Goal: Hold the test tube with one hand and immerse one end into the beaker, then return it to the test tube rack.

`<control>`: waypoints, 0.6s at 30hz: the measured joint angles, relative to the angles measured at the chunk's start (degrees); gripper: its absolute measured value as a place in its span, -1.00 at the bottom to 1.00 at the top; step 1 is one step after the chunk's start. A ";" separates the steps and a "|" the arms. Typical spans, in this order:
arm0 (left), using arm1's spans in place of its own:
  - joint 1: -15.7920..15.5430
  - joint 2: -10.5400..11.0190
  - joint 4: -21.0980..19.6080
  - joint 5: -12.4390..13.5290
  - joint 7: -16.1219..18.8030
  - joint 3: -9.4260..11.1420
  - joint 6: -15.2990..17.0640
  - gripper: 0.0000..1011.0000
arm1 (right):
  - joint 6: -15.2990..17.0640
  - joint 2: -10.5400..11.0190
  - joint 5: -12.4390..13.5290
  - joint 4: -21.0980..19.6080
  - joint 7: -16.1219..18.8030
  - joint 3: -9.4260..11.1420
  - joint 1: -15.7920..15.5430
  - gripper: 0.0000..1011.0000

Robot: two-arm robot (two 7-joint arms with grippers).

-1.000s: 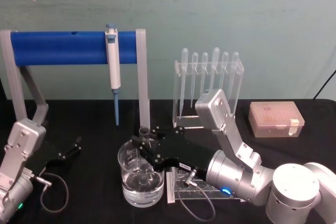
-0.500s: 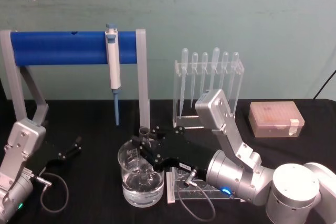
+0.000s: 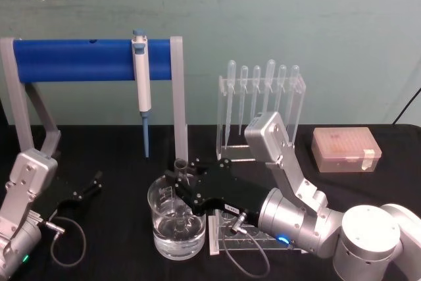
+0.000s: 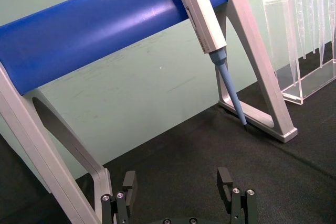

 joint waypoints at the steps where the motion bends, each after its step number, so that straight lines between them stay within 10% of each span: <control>1: 0.00 0.00 0.00 0.00 0.00 0.00 0.00 0.98 | 0.00 0.00 0.00 0.00 0.00 0.00 0.00 -0.55; 18: 0.00 0.00 0.00 0.00 0.00 0.00 0.00 0.98 | 0.00 0.00 0.00 0.00 0.00 0.00 0.00 -0.55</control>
